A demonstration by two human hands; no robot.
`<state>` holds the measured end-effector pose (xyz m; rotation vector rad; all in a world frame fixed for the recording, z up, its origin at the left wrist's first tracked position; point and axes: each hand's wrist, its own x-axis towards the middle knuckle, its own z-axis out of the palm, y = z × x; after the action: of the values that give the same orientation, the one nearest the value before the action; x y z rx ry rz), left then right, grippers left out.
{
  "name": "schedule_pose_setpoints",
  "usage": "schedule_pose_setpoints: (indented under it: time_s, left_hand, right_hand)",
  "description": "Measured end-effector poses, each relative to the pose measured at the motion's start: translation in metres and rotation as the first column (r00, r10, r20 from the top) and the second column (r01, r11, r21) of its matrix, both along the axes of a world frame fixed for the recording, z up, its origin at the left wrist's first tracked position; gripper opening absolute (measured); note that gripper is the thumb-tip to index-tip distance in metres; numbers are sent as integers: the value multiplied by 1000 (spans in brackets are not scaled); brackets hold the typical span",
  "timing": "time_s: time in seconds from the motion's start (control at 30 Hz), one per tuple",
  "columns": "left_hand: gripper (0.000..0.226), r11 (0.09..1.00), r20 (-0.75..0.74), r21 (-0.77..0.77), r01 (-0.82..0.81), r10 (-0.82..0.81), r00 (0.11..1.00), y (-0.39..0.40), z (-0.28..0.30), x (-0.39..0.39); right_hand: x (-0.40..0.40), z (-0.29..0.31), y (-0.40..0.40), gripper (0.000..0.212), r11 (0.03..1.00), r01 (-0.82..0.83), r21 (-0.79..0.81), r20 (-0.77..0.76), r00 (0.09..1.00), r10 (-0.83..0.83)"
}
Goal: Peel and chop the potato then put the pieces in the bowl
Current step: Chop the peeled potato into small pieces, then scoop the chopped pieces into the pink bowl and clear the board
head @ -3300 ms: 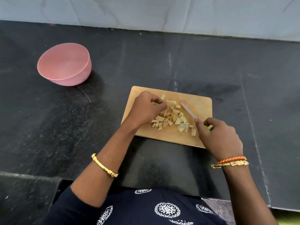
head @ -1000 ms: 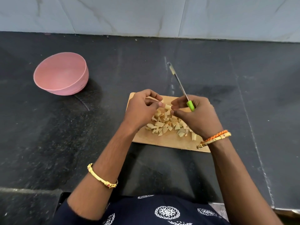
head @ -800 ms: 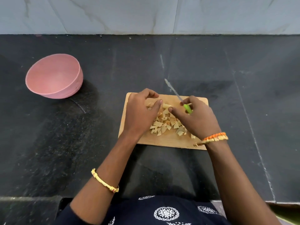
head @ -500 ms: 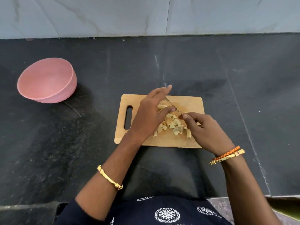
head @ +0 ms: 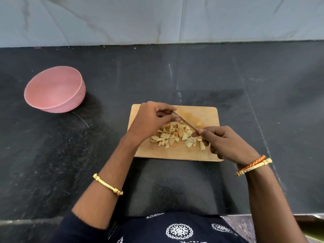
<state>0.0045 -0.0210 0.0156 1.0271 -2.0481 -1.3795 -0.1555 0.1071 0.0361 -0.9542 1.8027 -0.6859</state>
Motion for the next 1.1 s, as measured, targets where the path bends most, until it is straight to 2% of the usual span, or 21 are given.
schedule_pose_setpoints:
  time_s: [0.1, 0.17, 0.27, 0.33, 0.4, 0.47, 0.53, 0.63, 0.73, 0.8, 0.83, 0.93, 1.0, 1.1]
  left_hand:
    - [24, 1000, -32, 19, -25, 26, 999, -3, 1, 1]
    - [19, 998, -19, 20, -59, 60, 998, -7, 3, 5]
    - [18, 992, 135, -129, -15, 32, 990, -7, 5, 10]
    - [21, 973, 246, -209, 95, -42, 968, 1, 1, 8]
    - [21, 958, 267, -252, 137, -68, 961, 9, -6, 4]
    - [16, 961, 242, -255, 103, -39, 970, 13, -12, 1]
    - [17, 975, 212, -216, 45, 2, 977, 14, -16, 0]
    - [22, 983, 169, -181, -21, 52, 984, 16, -15, 2]
    - [38, 989, 148, -128, -68, 87, 985, 14, -7, 12]
    - [62, 993, 243, -85, -77, 95, 965, 10, -3, 20]
    - [76, 995, 322, -65, -79, 96, 942, 8, -3, 24]
    - [110, 999, 550, -19, -50, 52, 833, 1, -2, 31]
    - [118, 1000, 618, -11, 7, 1, 786, -1, -2, 30]
    - [116, 994, 651, -28, 101, -59, 757, -1, -2, 23]
  right_hand:
    - [-2, 0, 1, 31, 1000, -8, -7, 15, 1000, 8]
    - [-5, 1, 3, 30, 999, -1, -34, -26, 1000, 0]
    - [-10, -5, 5, 27, 992, 75, -102, -204, 974, -95]
    - [-10, -14, 4, 27, 967, 196, -163, -326, 914, -240]
    - [-9, -24, 4, 27, 894, 355, -273, -382, 813, -439]
    - [-14, -33, 6, 26, 806, 466, -364, -388, 711, -586]
    - [-21, -42, 9, 26, 776, 526, -348, -417, 655, -630]
    - [-33, -51, 12, 22, 817, 537, -211, -489, 666, -564]
    - [-34, -47, 12, 28, 863, 477, -167, -561, 674, -481]
    - [-29, -35, 11, 39, 895, 402, -193, -597, 676, -432]
    - [-26, -29, 10, 45, 925, 333, -184, -600, 708, -374]
    - [-12, -17, 0, 73, 998, 66, 25, -537, 843, -42]
    - [-4, -20, -9, 89, 990, -82, 117, -539, 832, 133]
    - [6, -24, -23, 97, 973, -201, 117, -558, 796, 232]
